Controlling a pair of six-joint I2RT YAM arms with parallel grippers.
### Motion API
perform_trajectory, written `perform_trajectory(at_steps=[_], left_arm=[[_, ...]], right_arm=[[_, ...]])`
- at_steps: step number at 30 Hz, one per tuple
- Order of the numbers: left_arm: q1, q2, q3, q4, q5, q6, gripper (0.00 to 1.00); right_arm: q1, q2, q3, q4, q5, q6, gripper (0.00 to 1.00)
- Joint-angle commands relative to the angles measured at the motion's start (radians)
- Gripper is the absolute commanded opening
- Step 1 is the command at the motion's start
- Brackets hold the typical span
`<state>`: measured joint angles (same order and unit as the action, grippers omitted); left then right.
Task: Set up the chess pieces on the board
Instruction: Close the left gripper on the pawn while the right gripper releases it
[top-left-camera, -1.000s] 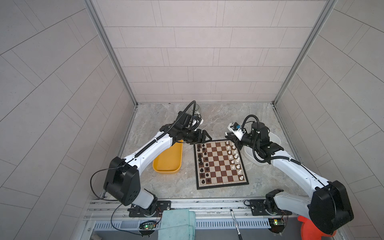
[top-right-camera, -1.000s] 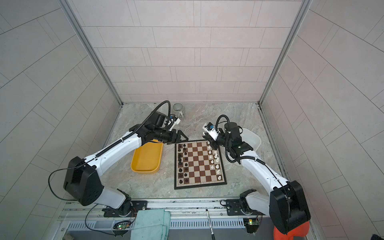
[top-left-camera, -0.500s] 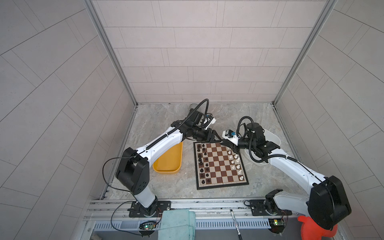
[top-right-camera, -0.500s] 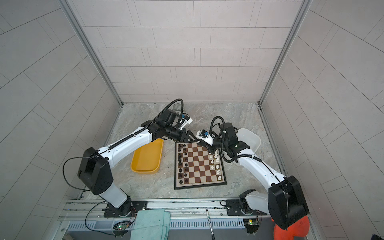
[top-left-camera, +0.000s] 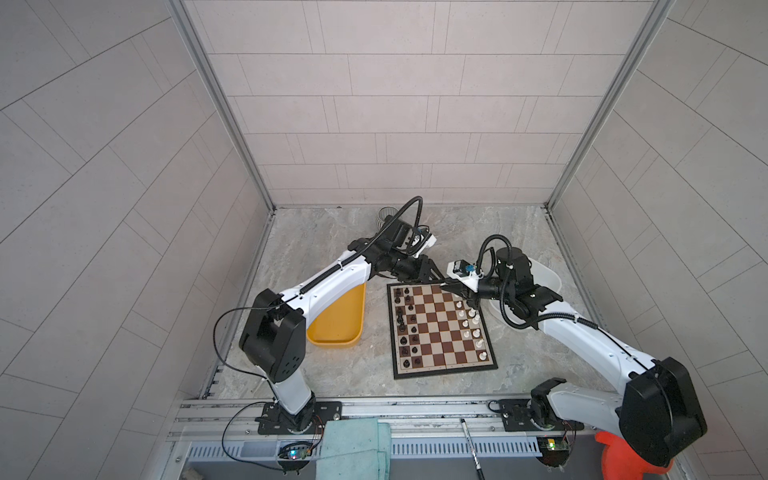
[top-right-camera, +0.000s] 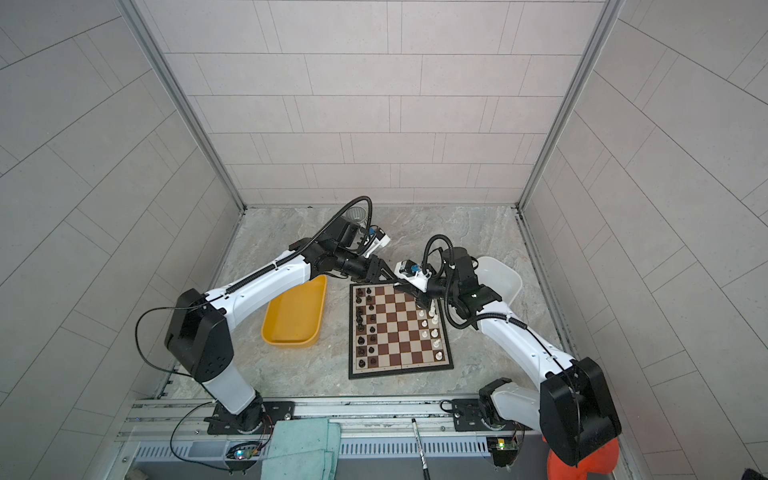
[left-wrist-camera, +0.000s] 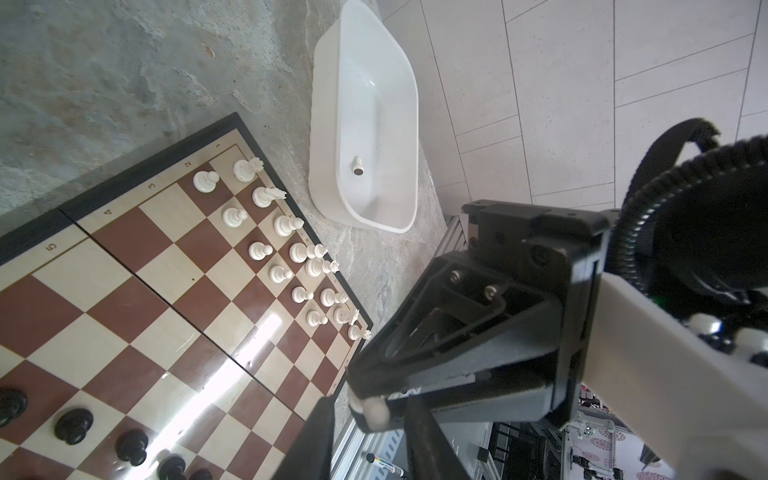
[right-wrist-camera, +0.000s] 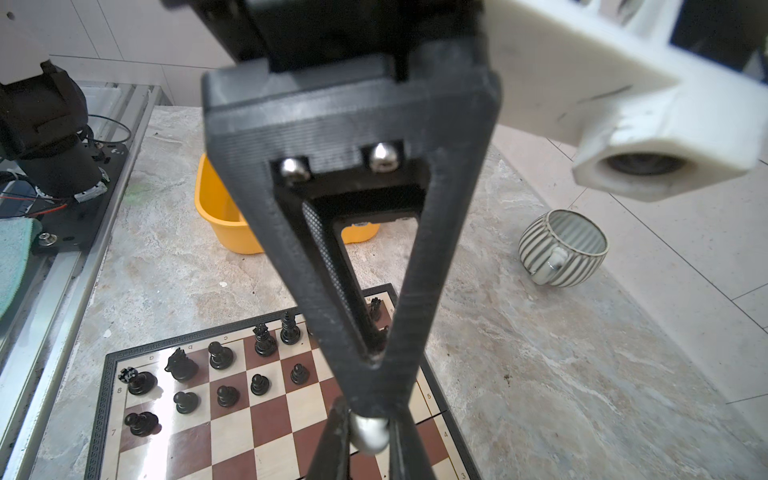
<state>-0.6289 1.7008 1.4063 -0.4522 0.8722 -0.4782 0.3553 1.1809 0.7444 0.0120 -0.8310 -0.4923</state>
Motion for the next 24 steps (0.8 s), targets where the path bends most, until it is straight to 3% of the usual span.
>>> perform_trajectory(at_steps=[1, 8, 13, 16, 18, 19, 20, 21, 24], left_arm=[[-0.003, 0.017, 0.027, 0.001, 0.020, 0.006, 0.32], [-0.009, 0.018, 0.018, 0.020, 0.035, -0.015, 0.23], [-0.008, 0.019, 0.003, 0.094, 0.048, -0.067, 0.04], [-0.007, 0.001, -0.004, 0.159, 0.034, -0.105, 0.00], [-0.008, -0.037, -0.035, 0.206, -0.021, -0.113, 0.00], [-0.009, -0.056, -0.051, 0.223, -0.048, -0.113, 0.00], [-0.009, -0.070, -0.066, 0.222, -0.074, -0.103, 0.00], [-0.010, -0.085, -0.078, 0.209, -0.108, -0.082, 0.00], [-0.034, -0.124, -0.114, 0.134, -0.204, -0.002, 0.00]], right_arm=[[0.004, -0.027, -0.010, 0.025, -0.033, 0.001, 0.00], [0.003, -0.031, -0.009, 0.026, -0.033, 0.008, 0.00], [0.004, -0.049, -0.006, 0.015, -0.040, 0.021, 0.00], [0.004, -0.078, -0.005, 0.020, -0.038, 0.072, 0.03], [0.002, -0.107, -0.001, 0.050, 0.016, 0.184, 0.16], [-0.001, -0.128, 0.003, 0.055, 0.051, 0.248, 0.29], [-0.003, -0.149, 0.012, 0.041, 0.085, 0.299, 0.55], [-0.005, -0.176, 0.028, 0.006, 0.156, 0.353, 0.99], [-0.026, -0.232, 0.125, -0.175, 0.430, 0.536, 0.99]])
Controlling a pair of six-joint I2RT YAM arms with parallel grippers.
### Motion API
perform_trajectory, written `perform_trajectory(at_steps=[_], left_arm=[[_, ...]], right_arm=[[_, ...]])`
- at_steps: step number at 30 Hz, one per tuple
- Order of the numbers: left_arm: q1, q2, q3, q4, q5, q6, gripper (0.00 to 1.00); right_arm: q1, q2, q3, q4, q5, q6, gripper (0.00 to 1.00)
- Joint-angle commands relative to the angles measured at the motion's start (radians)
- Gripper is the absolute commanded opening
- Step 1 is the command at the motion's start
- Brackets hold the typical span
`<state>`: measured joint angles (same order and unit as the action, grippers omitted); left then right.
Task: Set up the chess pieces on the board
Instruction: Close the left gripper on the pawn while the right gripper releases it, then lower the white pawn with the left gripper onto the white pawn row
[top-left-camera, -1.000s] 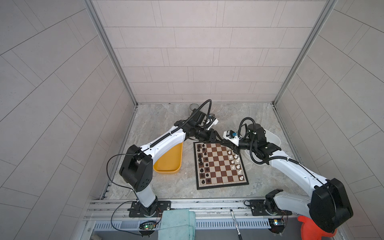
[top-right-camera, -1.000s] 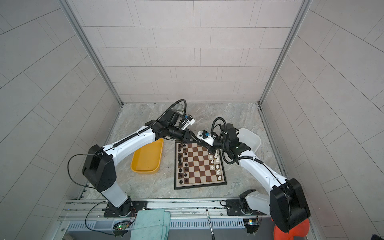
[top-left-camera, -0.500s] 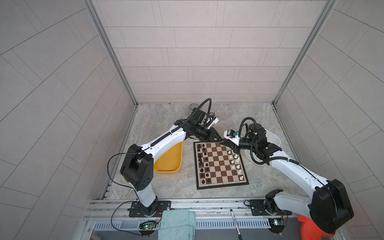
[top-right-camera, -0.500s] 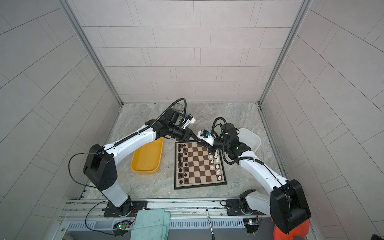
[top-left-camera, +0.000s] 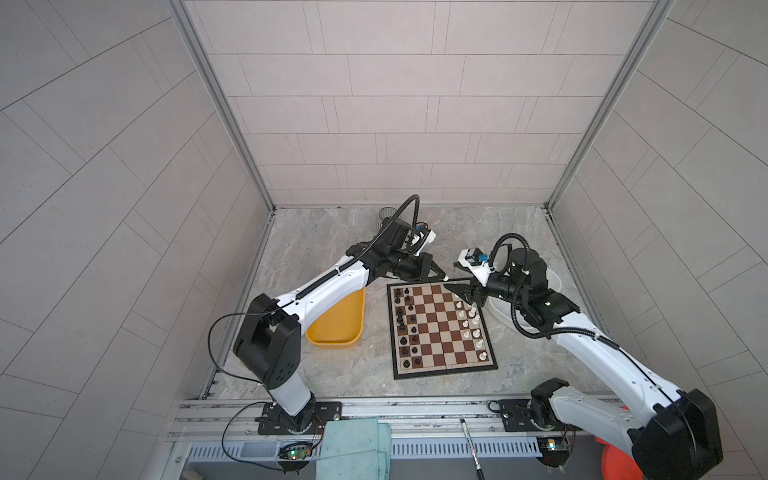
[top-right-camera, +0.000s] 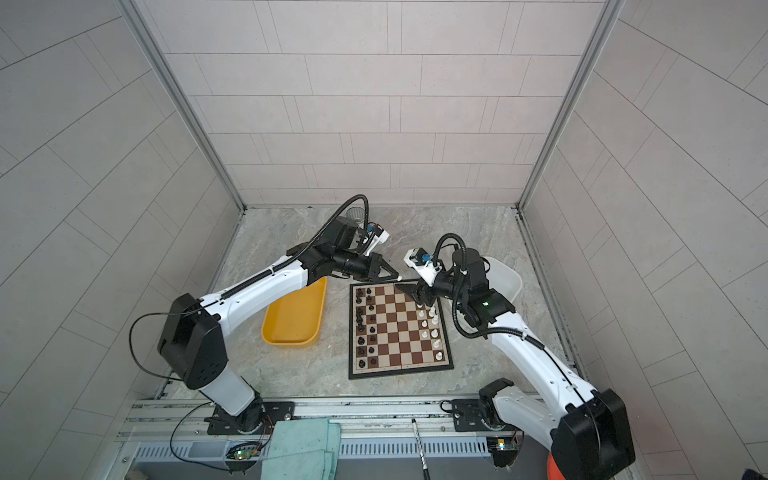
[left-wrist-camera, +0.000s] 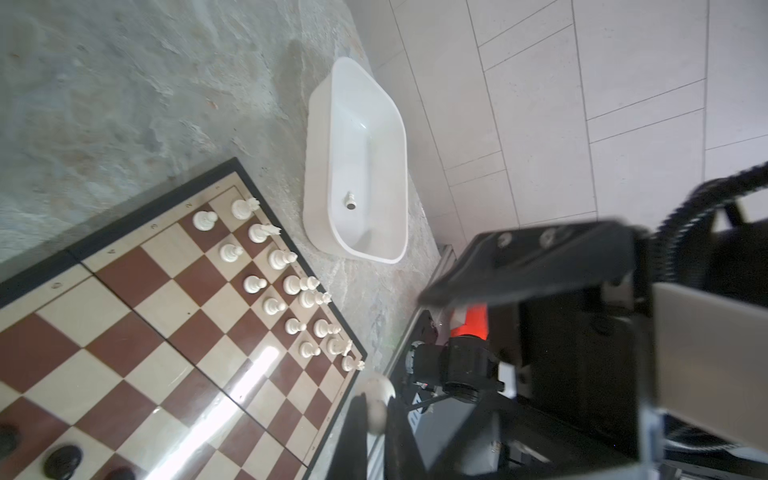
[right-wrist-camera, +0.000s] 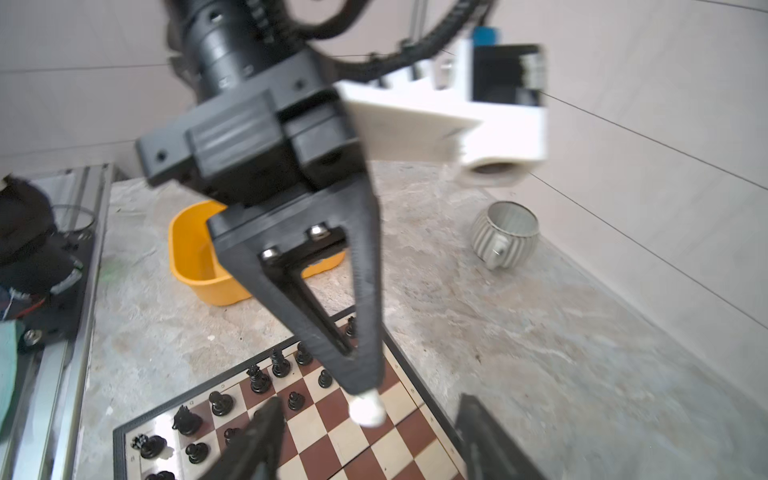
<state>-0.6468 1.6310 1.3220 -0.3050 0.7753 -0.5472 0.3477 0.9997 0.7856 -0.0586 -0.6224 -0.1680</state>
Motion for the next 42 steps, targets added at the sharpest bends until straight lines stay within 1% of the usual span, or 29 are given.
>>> perform_trajectory(at_steps=[1, 3, 4, 5, 6, 7, 9, 11, 15, 18, 22, 24, 31, 38, 42], left_arm=[[-0.035, -0.066, -0.039, -0.039, -0.143, 0.089, 0.00], [-0.083, -0.088, -0.049, -0.107, -0.240, 0.174, 0.00], [-0.115, -0.098, -0.054, -0.134, -0.294, 0.213, 0.00], [-0.150, -0.103, -0.057, -0.151, -0.339, 0.246, 0.00], [-0.189, -0.104, -0.058, -0.167, -0.393, 0.279, 0.00], [-0.229, -0.099, -0.055, -0.181, -0.444, 0.306, 0.00], [-0.296, -0.074, -0.038, -0.208, -0.521, 0.341, 0.00], [-0.358, -0.039, -0.018, -0.219, -0.583, 0.370, 0.00], [-0.450, 0.066, 0.039, -0.226, -0.653, 0.407, 0.00], [-0.493, 0.144, 0.076, -0.233, -0.665, 0.420, 0.00], [-0.524, 0.231, 0.117, -0.229, -0.670, 0.428, 0.00], [-0.531, 0.273, 0.139, -0.227, -0.672, 0.425, 0.00], [-0.534, 0.369, 0.192, -0.231, -0.654, 0.405, 0.00], [-0.534, 0.419, 0.228, -0.248, -0.644, 0.395, 0.00], [-0.533, 0.427, 0.217, -0.243, -0.634, 0.388, 0.00]], right_arm=[[-0.038, -0.057, 0.128, -0.191, 0.307, 0.275, 0.99], [-0.086, -0.038, 0.225, -0.376, 0.477, 0.374, 0.99], [-0.127, -0.022, 0.260, -0.452, 0.513, 0.410, 0.99], [-0.175, -0.012, 0.264, -0.472, 0.468, 0.436, 0.99], [-0.234, -0.003, 0.259, -0.472, 0.395, 0.491, 0.99], [-0.276, 0.005, 0.263, -0.486, 0.379, 0.558, 0.99], [-0.329, 0.020, 0.285, -0.567, 0.426, 0.667, 0.99], [-0.374, 0.028, 0.285, -0.624, 0.409, 0.732, 0.99], [-0.416, 0.036, 0.238, -0.691, 0.415, 0.768, 0.99], [-0.464, 0.016, 0.182, -0.685, 0.369, 0.792, 0.99], [-0.521, -0.043, 0.110, -0.648, 0.297, 0.814, 0.99], [-0.538, -0.070, 0.096, -0.651, 0.284, 0.811, 0.99], [-0.540, -0.065, 0.073, -0.654, 0.256, 0.802, 0.99], [-0.539, -0.051, 0.074, -0.638, 0.254, 0.787, 0.99], [-0.541, -0.044, 0.076, -0.638, 0.256, 0.782, 0.99]])
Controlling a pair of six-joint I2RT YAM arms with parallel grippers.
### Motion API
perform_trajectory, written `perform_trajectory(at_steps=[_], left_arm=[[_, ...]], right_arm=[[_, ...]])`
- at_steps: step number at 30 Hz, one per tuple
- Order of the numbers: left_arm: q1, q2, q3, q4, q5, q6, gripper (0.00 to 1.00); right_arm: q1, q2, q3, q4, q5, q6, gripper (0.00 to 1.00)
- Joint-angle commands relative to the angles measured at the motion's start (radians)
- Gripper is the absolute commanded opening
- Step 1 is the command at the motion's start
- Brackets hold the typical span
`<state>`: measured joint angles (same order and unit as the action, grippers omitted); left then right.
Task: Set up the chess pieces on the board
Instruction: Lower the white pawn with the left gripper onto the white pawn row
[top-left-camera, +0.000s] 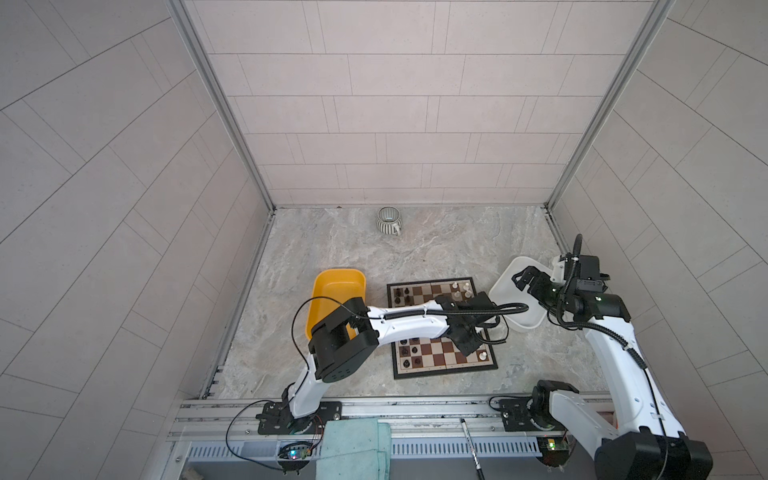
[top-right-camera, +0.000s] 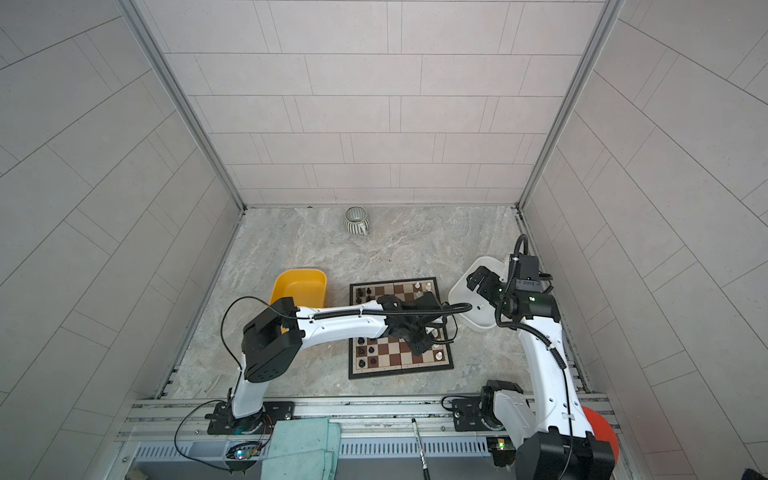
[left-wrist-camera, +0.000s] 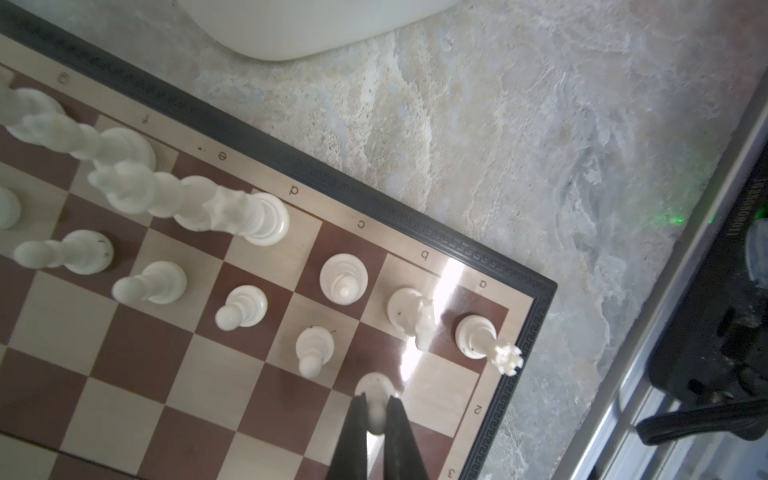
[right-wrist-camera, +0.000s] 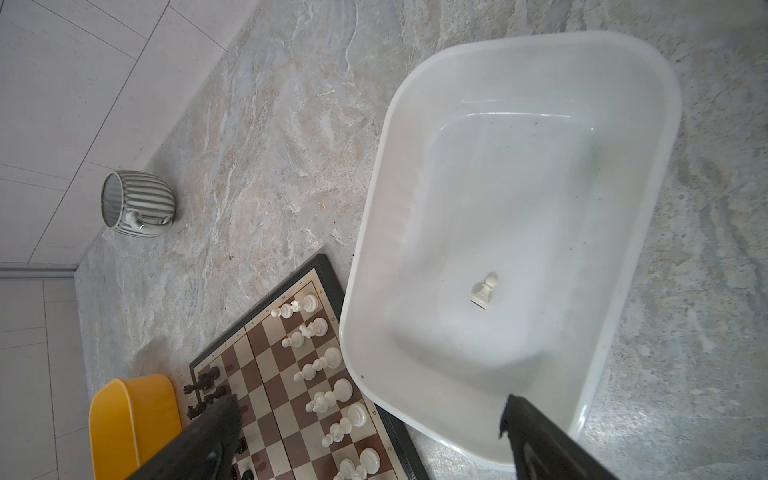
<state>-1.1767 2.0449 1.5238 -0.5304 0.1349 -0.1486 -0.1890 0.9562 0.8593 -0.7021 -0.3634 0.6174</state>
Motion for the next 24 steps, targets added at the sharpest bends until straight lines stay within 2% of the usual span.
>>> perform_trajectory(at_steps=[1, 3, 13, 20, 24], left_arm=[[-0.003, 0.014, 0.015, -0.014, 0.008, -0.011, 0.00], [-0.003, 0.020, 0.016, -0.013, 0.011, -0.016, 0.00], [-0.005, 0.038, 0.016, -0.012, 0.026, -0.029, 0.16], [-0.005, 0.047, 0.022, -0.007, 0.034, -0.038, 0.20], [-0.006, 0.041, 0.027, -0.005, 0.043, -0.039, 0.27]], right_arm=[[-0.004, -0.001, 0.002, 0.007, -0.003, -0.003, 0.99], [-0.004, 0.001, 0.001, 0.007, -0.003, -0.003, 1.00], [-0.009, 0.002, 0.002, 0.007, -0.005, -0.004, 0.99], [-0.010, 0.008, 0.005, 0.008, -0.009, -0.002, 0.99], [-0.010, 0.012, 0.007, 0.008, -0.011, -0.002, 1.00]])
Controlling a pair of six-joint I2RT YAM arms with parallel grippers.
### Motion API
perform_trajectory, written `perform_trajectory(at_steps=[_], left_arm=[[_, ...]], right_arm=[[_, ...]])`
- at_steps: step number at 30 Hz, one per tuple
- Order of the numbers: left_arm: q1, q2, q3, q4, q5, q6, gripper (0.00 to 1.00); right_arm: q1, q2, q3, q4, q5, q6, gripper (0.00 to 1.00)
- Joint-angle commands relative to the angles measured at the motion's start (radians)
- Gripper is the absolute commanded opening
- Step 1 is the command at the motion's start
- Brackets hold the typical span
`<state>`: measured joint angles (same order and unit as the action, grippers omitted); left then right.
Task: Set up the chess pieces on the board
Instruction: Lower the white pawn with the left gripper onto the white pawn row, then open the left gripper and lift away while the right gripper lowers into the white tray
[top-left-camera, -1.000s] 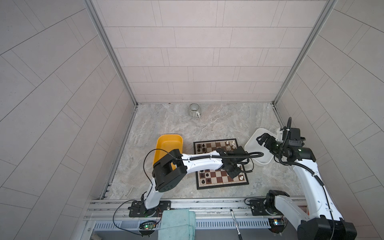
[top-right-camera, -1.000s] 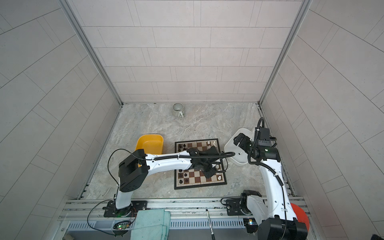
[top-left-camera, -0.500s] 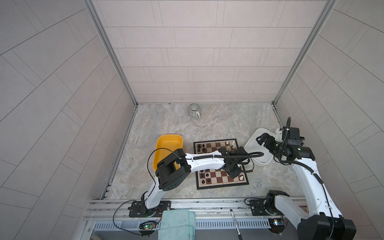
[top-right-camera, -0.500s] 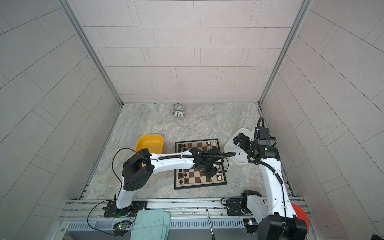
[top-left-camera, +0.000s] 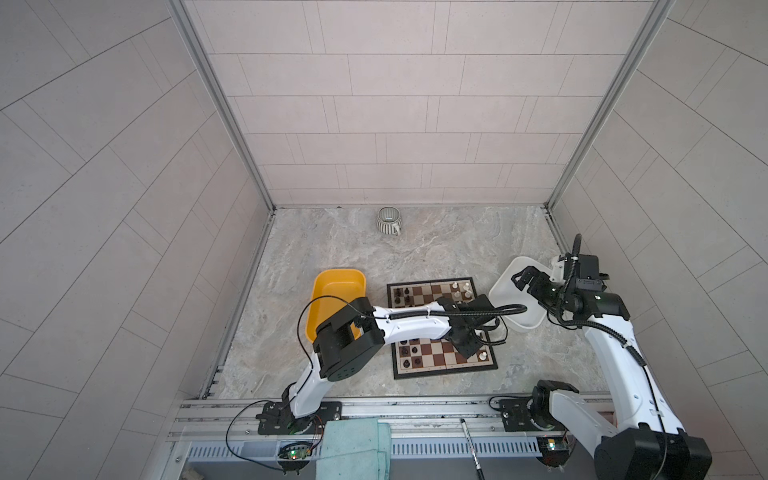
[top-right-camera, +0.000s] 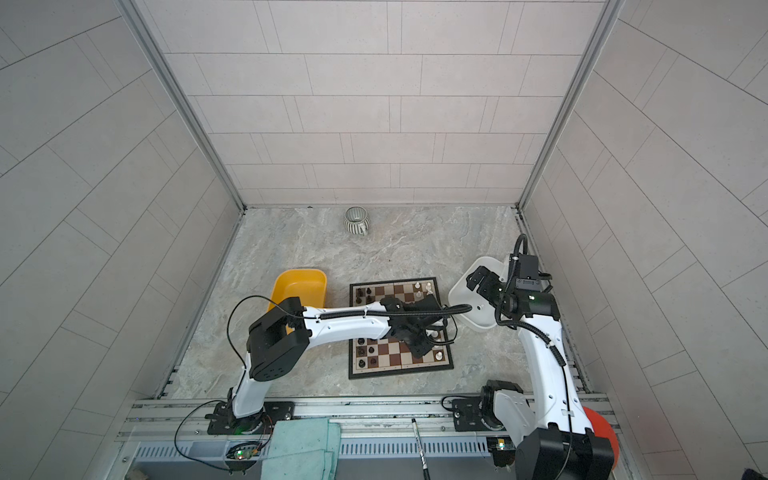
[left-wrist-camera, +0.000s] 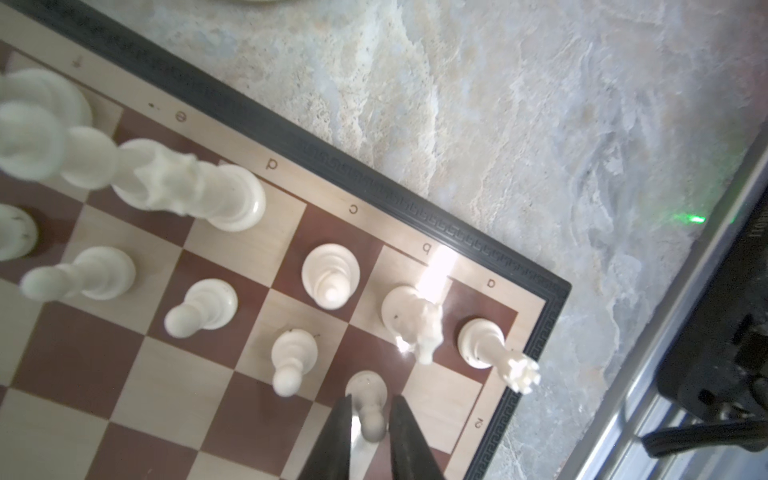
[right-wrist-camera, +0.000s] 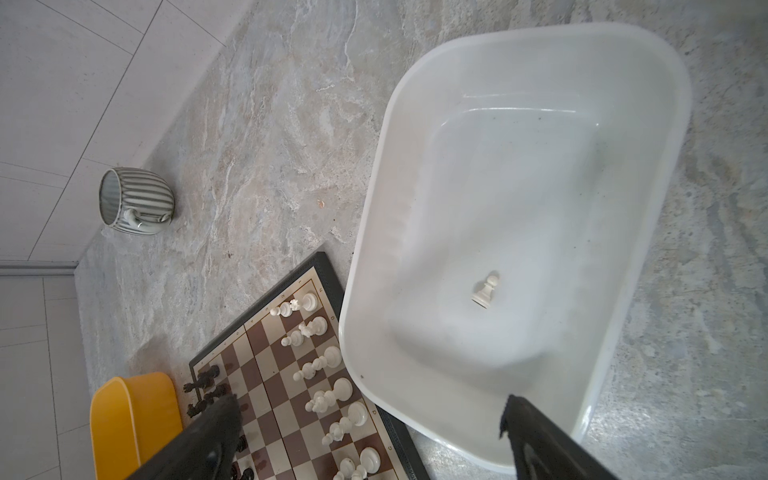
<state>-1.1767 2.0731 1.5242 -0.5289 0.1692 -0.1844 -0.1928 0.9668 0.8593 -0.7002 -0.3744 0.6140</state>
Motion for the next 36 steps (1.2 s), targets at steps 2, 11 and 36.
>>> perform_trajectory(at_steps=[2, 11, 36], left_arm=[[-0.005, 0.004, 0.030, -0.008, 0.009, -0.005, 0.30], [0.033, -0.223, -0.014, -0.042, 0.001, -0.021, 0.66], [0.224, -0.725, -0.424, 0.004, -0.104, -0.001, 0.99]], right_arm=[[-0.008, 0.005, 0.006, 0.007, -0.001, 0.010, 1.00], [-0.037, 0.064, -0.014, 0.041, 0.082, 0.030, 0.76], [-0.088, 0.673, 0.246, 0.017, 0.191, -0.015, 0.29]])
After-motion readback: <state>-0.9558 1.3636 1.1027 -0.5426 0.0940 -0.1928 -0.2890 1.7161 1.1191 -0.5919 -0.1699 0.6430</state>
